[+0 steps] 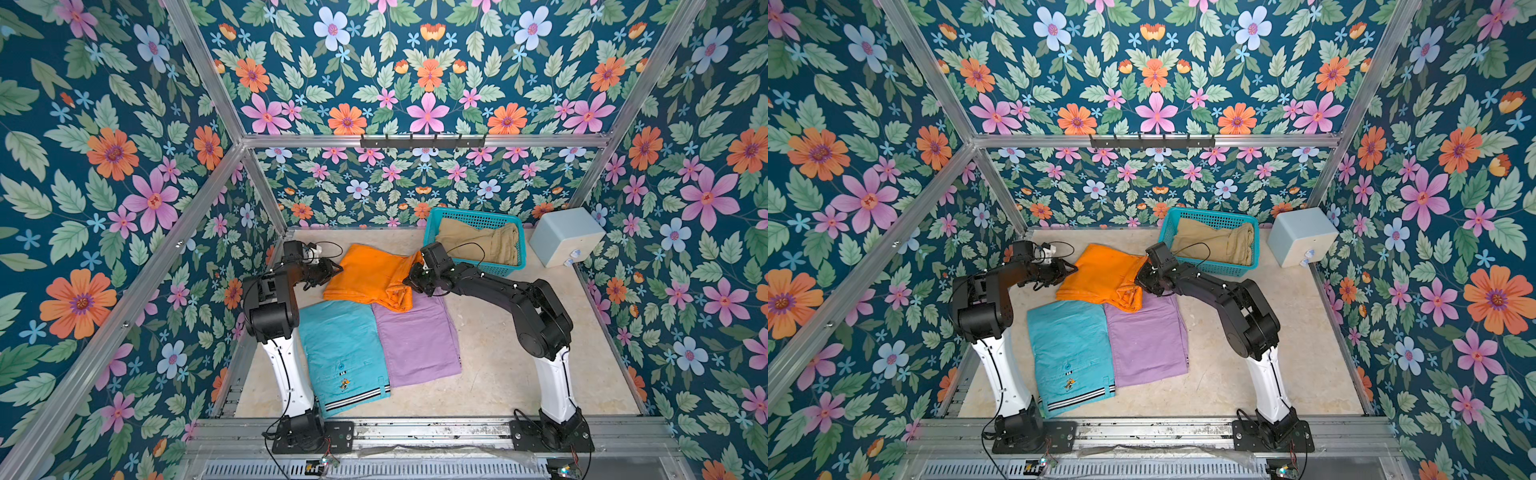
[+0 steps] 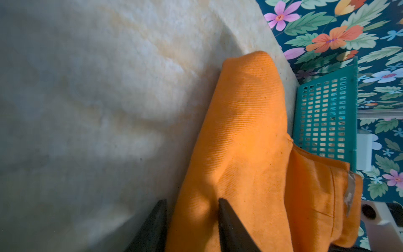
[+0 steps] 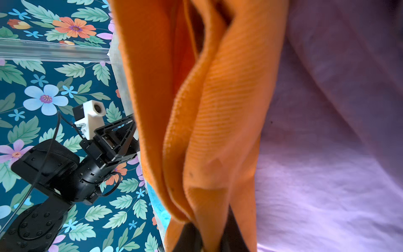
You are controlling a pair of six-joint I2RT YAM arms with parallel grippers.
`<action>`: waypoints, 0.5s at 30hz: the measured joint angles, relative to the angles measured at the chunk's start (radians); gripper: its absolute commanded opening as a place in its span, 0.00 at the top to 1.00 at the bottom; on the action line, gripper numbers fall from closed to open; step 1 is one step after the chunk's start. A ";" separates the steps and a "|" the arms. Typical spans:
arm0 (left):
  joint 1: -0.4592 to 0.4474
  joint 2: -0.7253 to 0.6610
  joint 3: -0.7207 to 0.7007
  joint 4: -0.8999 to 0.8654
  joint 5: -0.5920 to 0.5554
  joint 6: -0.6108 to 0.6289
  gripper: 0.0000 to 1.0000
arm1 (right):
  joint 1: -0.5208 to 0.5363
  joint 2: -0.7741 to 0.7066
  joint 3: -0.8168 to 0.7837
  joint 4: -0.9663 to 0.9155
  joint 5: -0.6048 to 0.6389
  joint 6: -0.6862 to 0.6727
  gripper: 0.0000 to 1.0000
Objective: Put the folded long pants in the basket
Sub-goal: Pick up the long pant from the corner of the board.
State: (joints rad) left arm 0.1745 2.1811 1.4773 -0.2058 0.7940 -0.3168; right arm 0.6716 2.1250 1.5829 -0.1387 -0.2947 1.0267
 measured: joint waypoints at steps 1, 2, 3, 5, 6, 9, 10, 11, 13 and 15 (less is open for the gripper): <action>0.000 -0.003 0.006 -0.006 0.013 -0.001 0.65 | -0.002 0.007 0.012 -0.004 -0.008 0.000 1.00; 0.000 -0.005 0.016 -0.011 0.023 -0.002 0.66 | -0.004 0.014 0.026 -0.013 -0.016 0.001 1.00; 0.001 -0.005 0.027 -0.018 0.033 -0.004 0.66 | -0.005 0.020 0.040 -0.024 -0.019 0.001 1.00; 0.000 -0.005 0.044 -0.035 0.050 -0.003 0.72 | -0.006 0.031 0.067 -0.037 -0.026 0.001 1.00; 0.000 -0.003 0.048 -0.038 0.058 -0.003 0.77 | -0.005 0.033 0.078 -0.043 -0.029 0.001 1.00; 0.000 0.009 0.063 -0.055 0.075 -0.003 0.96 | -0.006 0.041 0.121 -0.070 -0.037 0.001 1.00; 0.001 0.010 0.071 -0.067 0.074 -0.004 1.00 | -0.006 0.045 0.140 -0.082 -0.040 0.001 1.00; 0.001 0.006 0.078 -0.079 0.073 -0.005 1.00 | -0.006 0.048 0.162 -0.099 -0.043 -0.001 1.00; 0.000 -0.014 0.095 -0.105 0.063 -0.018 1.00 | -0.006 0.055 0.221 -0.145 -0.044 -0.012 1.00; 0.001 -0.049 0.119 -0.139 0.030 -0.019 1.00 | -0.006 0.062 0.293 -0.195 -0.044 -0.029 1.00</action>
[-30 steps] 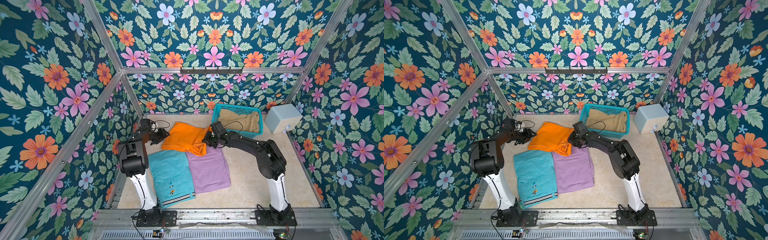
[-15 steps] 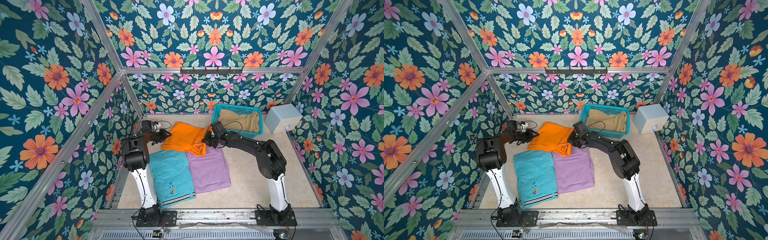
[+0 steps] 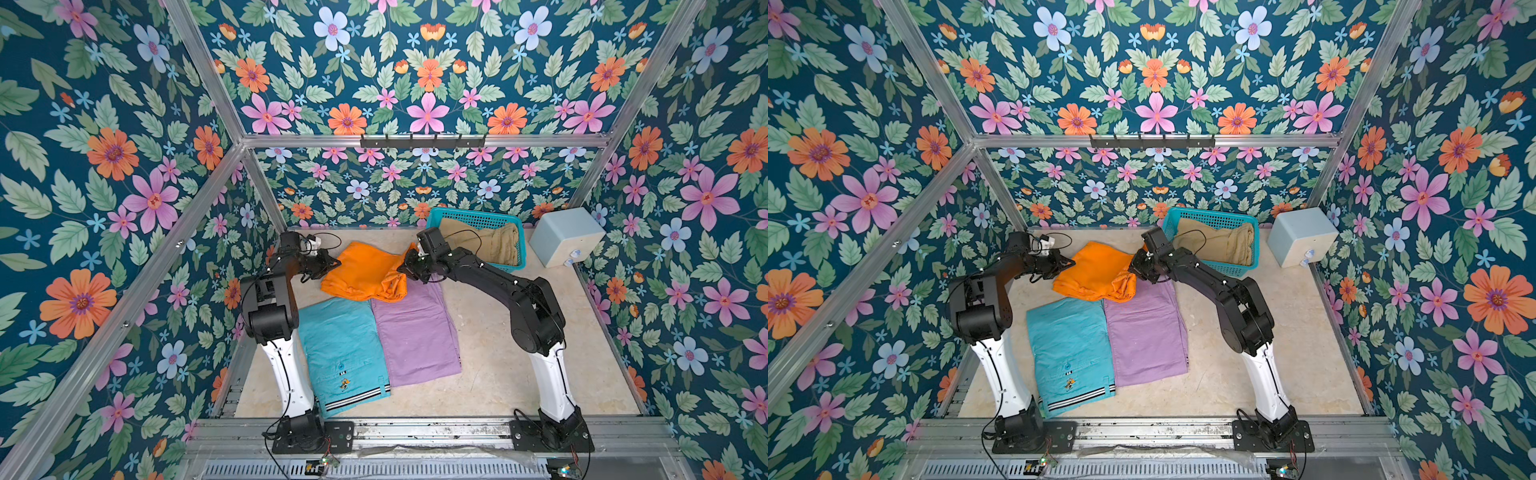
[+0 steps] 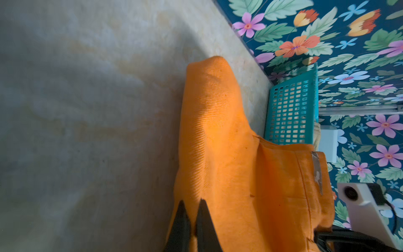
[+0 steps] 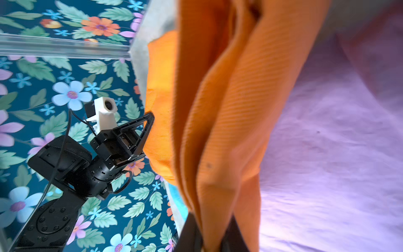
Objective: Put the folded long pants in the basket
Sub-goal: Pick up the long pant from the corner of the board.
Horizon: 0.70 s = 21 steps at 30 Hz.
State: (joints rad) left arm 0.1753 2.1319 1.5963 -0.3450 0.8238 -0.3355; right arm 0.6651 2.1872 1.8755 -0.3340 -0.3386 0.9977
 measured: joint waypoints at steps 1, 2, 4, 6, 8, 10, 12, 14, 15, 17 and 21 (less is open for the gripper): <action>0.000 -0.022 0.020 -0.026 -0.020 0.000 1.00 | 0.000 0.006 0.048 -0.029 -0.002 -0.016 1.00; 0.001 -0.040 0.041 -0.050 -0.042 0.000 1.00 | 0.000 0.016 0.103 -0.067 -0.006 -0.031 1.00; 0.003 -0.072 0.084 -0.104 -0.088 -0.004 1.00 | 0.000 0.035 0.201 -0.142 -0.014 -0.064 1.00; 0.003 -0.108 0.120 -0.154 -0.126 -0.007 1.00 | 0.000 0.048 0.303 -0.232 -0.016 -0.108 1.00; 0.003 -0.161 0.128 -0.193 -0.154 -0.020 1.00 | -0.003 0.055 0.414 -0.332 -0.018 -0.168 1.00; 0.003 -0.213 0.121 -0.211 -0.163 -0.036 1.00 | -0.013 0.060 0.520 -0.431 -0.024 -0.227 1.00; -0.006 -0.280 0.082 -0.188 -0.161 -0.084 1.00 | -0.044 0.053 0.590 -0.514 -0.032 -0.291 1.00; -0.038 -0.335 0.035 -0.134 -0.157 -0.147 1.00 | -0.092 0.027 0.595 -0.572 -0.032 -0.337 1.00; -0.070 -0.357 0.014 -0.097 -0.163 -0.179 1.00 | -0.123 0.010 0.584 -0.596 -0.031 -0.357 1.00; -0.157 -0.378 0.001 -0.032 -0.189 -0.220 1.00 | -0.185 -0.032 0.544 -0.633 -0.025 -0.396 1.00; -0.354 -0.341 0.045 0.084 -0.257 -0.282 1.00 | -0.328 -0.137 0.444 -0.688 -0.011 -0.455 1.00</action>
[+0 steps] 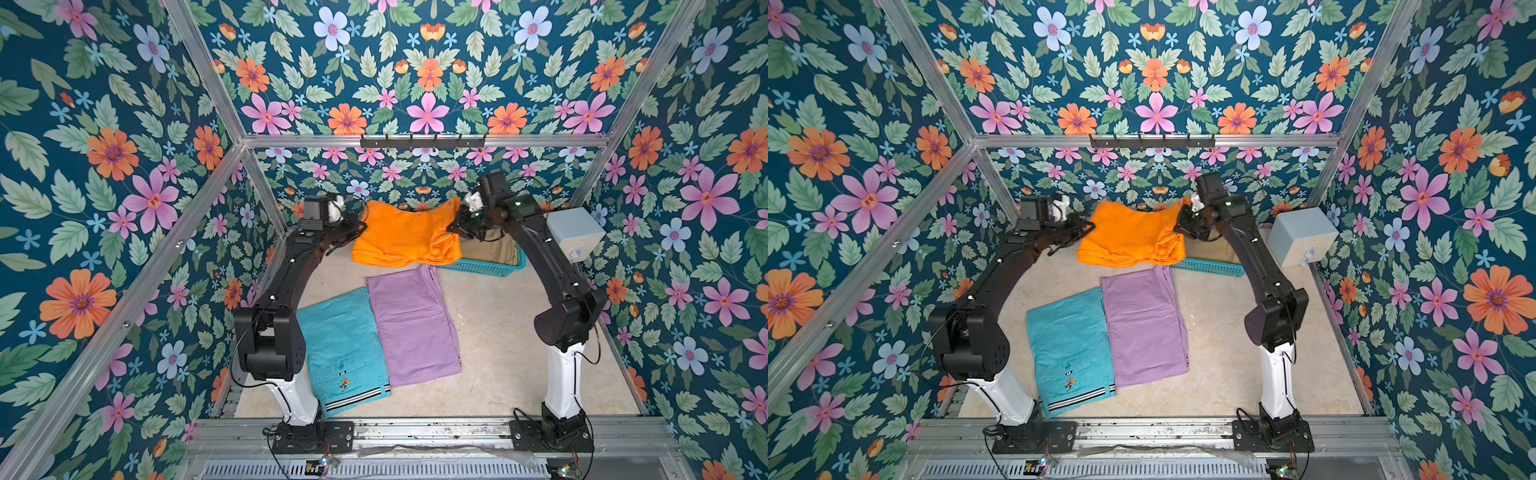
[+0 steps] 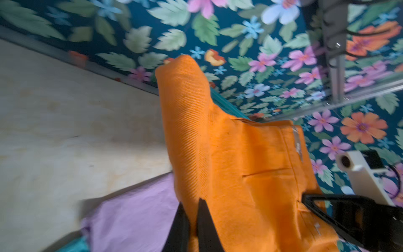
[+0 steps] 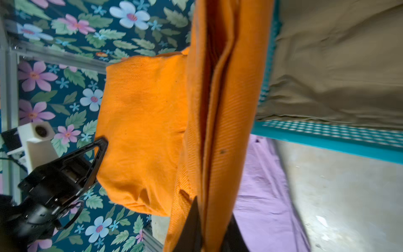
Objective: Put the folded long pants in the basket
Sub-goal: Pick up the long pant from the corner of the board, then place the long pant in the basket.
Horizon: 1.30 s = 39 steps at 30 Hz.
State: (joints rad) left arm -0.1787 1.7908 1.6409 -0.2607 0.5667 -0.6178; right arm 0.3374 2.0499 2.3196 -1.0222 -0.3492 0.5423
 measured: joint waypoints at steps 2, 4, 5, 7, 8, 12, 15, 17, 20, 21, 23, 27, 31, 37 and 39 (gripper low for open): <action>-0.079 0.061 0.069 0.029 -0.066 -0.012 1.00 | -0.069 -0.037 -0.045 -0.006 0.005 -0.029 1.00; -0.145 0.122 0.129 0.058 -0.128 -0.023 1.00 | -0.135 -0.061 -0.092 0.002 0.016 -0.060 1.00; -0.174 0.157 0.164 0.075 -0.148 -0.033 1.00 | -0.165 -0.065 -0.109 0.003 0.019 -0.070 1.00; -0.214 0.230 0.237 0.092 -0.175 -0.042 1.00 | -0.219 -0.061 -0.129 -0.003 0.019 -0.091 1.00; -0.230 0.270 0.275 0.099 -0.188 -0.054 1.00 | -0.243 -0.052 -0.129 -0.007 0.021 -0.100 1.00; -0.284 0.396 0.372 0.136 -0.248 -0.062 1.00 | -0.304 -0.017 -0.121 -0.005 0.040 -0.141 1.00; -0.311 0.480 0.438 0.170 -0.268 -0.068 1.00 | -0.336 0.012 -0.114 0.002 0.040 -0.150 1.00; -0.317 0.539 0.494 0.179 -0.275 -0.083 1.00 | -0.347 0.041 -0.093 0.003 0.042 -0.154 1.00; -0.319 0.610 0.556 0.190 -0.284 -0.083 1.00 | -0.349 0.099 -0.042 0.003 0.061 -0.172 1.00; -0.319 0.627 0.566 0.197 -0.286 -0.086 1.00 | -0.349 0.113 -0.034 0.003 0.062 -0.178 1.00; -0.319 0.660 0.581 0.215 -0.288 -0.086 1.00 | -0.355 0.143 -0.026 0.002 0.064 -0.196 1.00; -0.326 0.709 0.602 0.223 -0.288 -0.089 1.00 | -0.367 0.170 -0.041 0.013 0.074 -0.217 1.00; -0.331 0.731 0.611 0.225 -0.296 -0.080 1.00 | -0.372 0.225 -0.002 0.016 0.073 -0.227 1.00; -0.331 0.745 0.603 0.236 -0.332 -0.053 1.00 | -0.375 0.301 0.054 0.009 0.069 -0.251 1.00; -0.331 0.759 0.616 0.236 -0.341 -0.037 1.00 | -0.375 0.301 0.042 0.024 0.066 -0.255 1.00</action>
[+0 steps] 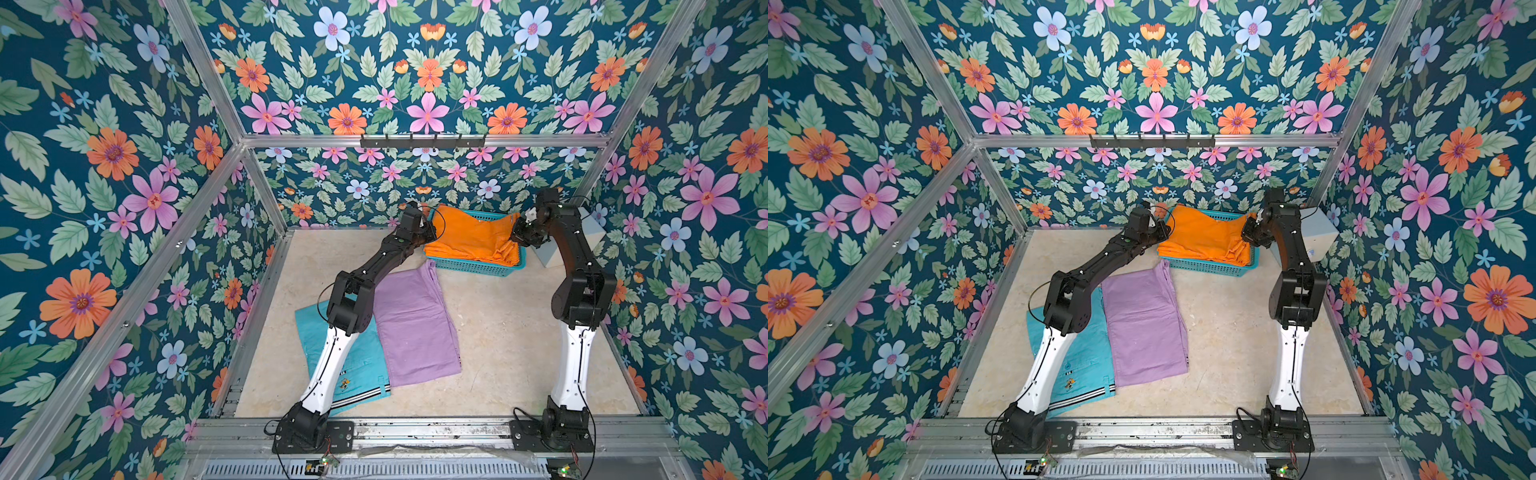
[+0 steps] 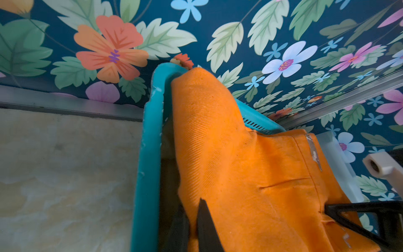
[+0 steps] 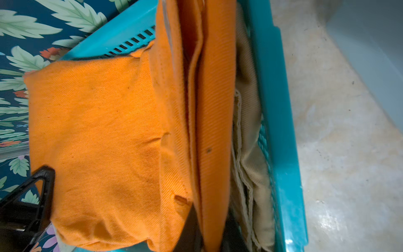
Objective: Put the folded long pants in the basket
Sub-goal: Place the long pant in the basket.
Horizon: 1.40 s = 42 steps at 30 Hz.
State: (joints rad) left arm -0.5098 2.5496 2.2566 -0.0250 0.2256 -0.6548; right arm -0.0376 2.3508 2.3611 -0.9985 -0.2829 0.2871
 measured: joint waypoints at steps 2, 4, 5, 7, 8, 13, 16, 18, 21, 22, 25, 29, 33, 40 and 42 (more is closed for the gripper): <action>0.000 0.006 0.003 0.001 -0.008 0.008 1.00 | 0.000 0.002 -0.012 0.009 0.003 -0.004 1.00; 0.000 0.006 -0.001 0.002 -0.014 0.011 1.00 | -0.001 0.003 -0.026 0.020 0.007 -0.012 1.00; 0.000 0.006 -0.005 0.005 -0.017 0.011 1.00 | -0.001 0.003 -0.033 0.026 0.011 -0.017 1.00; 0.000 0.006 -0.014 0.017 -0.020 0.011 1.00 | -0.001 0.006 -0.042 0.031 0.021 -0.020 1.00; 0.000 0.005 -0.019 0.024 -0.022 0.014 1.00 | -0.001 0.009 -0.047 0.034 0.026 -0.023 1.00; -0.001 -0.003 -0.034 0.036 -0.036 0.026 1.00 | -0.002 0.013 -0.048 0.049 0.033 -0.045 1.00; -0.002 -0.027 -0.064 0.034 -0.050 0.035 1.00 | -0.003 0.013 -0.047 0.054 0.027 -0.050 1.00; -0.002 -0.048 -0.090 0.032 -0.058 0.042 1.00 | -0.003 0.006 -0.055 0.061 0.020 -0.049 1.00; -0.003 -0.070 -0.106 0.032 -0.068 0.056 1.00 | -0.003 -0.014 -0.060 0.063 0.003 -0.048 1.00; -0.003 -0.076 -0.109 0.033 -0.073 0.057 1.00 | -0.003 -0.023 -0.062 0.068 0.000 -0.048 1.00; -0.004 -0.091 -0.126 0.042 -0.090 0.063 1.00 | -0.003 -0.045 -0.073 0.093 -0.005 -0.048 1.00; -0.006 -0.091 -0.133 0.053 -0.098 0.071 1.00 | -0.005 -0.005 -0.047 0.093 -0.007 -0.048 1.00; -0.006 -0.071 -0.130 0.058 -0.100 0.071 1.00 | -0.012 0.040 -0.057 0.101 -0.006 -0.048 1.00; -0.006 -0.055 -0.091 0.027 -0.094 0.074 1.00 | -0.014 0.061 -0.033 0.089 -0.012 -0.042 1.00; -0.006 -0.052 -0.066 0.000 -0.089 0.075 1.00 | -0.014 0.059 -0.022 0.079 -0.013 -0.032 1.00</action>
State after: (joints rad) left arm -0.5159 2.4973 2.1910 -0.0254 0.1368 -0.5800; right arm -0.0517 2.4100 2.3394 -0.9195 -0.2958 0.2546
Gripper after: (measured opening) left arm 0.108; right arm 0.128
